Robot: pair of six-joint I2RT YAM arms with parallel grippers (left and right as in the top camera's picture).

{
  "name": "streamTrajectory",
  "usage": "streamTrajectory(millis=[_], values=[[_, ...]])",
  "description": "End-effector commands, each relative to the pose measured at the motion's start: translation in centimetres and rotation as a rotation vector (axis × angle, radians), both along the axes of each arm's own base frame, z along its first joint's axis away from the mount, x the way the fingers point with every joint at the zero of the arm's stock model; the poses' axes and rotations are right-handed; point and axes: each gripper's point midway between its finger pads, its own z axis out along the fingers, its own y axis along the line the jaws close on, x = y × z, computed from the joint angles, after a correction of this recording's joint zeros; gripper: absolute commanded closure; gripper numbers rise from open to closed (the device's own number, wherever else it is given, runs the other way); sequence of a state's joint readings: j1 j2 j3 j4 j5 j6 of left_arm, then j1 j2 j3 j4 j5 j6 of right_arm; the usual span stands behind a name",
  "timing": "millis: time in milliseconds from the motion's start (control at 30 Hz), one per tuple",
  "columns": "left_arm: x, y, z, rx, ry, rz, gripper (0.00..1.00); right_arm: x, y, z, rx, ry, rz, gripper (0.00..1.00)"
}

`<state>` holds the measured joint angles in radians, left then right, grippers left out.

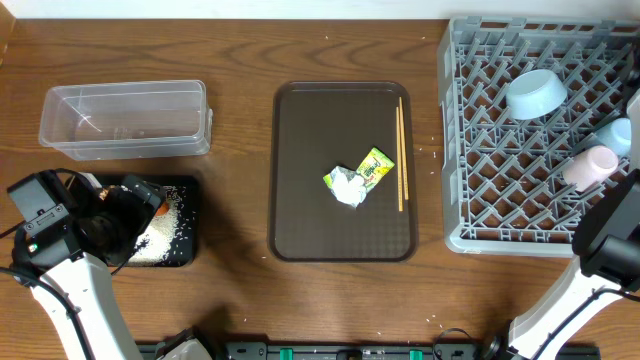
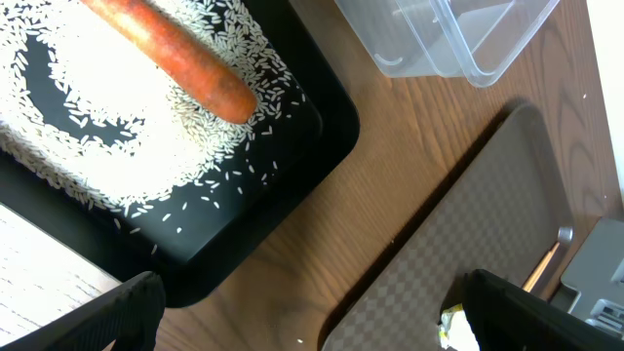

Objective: Sort waste into correct bins and load items into the dishwasher rack
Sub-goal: 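Stand the blue plate upright in the rack and release it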

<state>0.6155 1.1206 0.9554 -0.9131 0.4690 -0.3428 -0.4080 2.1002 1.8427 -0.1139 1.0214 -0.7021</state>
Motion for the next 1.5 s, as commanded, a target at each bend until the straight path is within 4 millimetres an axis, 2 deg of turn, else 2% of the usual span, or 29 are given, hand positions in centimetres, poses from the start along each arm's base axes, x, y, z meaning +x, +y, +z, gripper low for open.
streamTrajectory(millis=[0, 267, 433, 767, 867, 967, 1033, 1133, 1300, 1467], values=[[0.0, 0.0, 0.1, -0.003, -0.005, -0.005, 0.02, 0.1, 0.2, 0.7, -0.013, -0.009, -0.005, 0.98], [0.0, 0.0, 0.1, -0.003, -0.005, -0.005, 0.02, 1.0, 0.3, -1.5, 0.003, 0.036, 0.007, 0.97], [0.0, 0.0, 0.1, -0.003, -0.005, -0.005, 0.02, 2.3, 1.4, -2.4, 0.014, 0.051, 0.050, 0.96], [0.0, 0.0, 0.1, -0.004, -0.005, -0.005, 0.02, 4.6, 4.1, -2.0, 0.001, 0.068, 0.133, 0.99], [0.0, 0.0, 0.1, -0.003, -0.005, -0.005, 0.02, 5.1, 4.6, -0.3, -0.065, 0.090, 0.133, 0.99], [0.0, 0.0, 0.1, -0.003, -0.005, -0.005, 0.02, 4.5, 4.3, 2.6, -0.148, 0.007, 0.066, 0.99], [0.0, 0.0, 0.1, -0.003, -0.005, -0.005, 0.02, 4.4, 4.1, 3.2, -0.171, 0.049, 0.066, 0.99], [0.0, 0.0, 0.1, -0.003, -0.005, -0.005, 0.02, 4.0, 3.4, 2.6, -0.159, 0.111, 0.066, 0.99], [0.0, 0.0, 0.1, -0.003, -0.005, -0.005, 0.02, 3.4, 2.0, 0.0, -0.113, 0.229, 0.093, 0.99], [0.0, 0.0, 0.1, -0.003, -0.005, -0.005, 0.02, 2.8, 0.7, -1.1, -0.104, 0.275, 0.082, 0.99]])
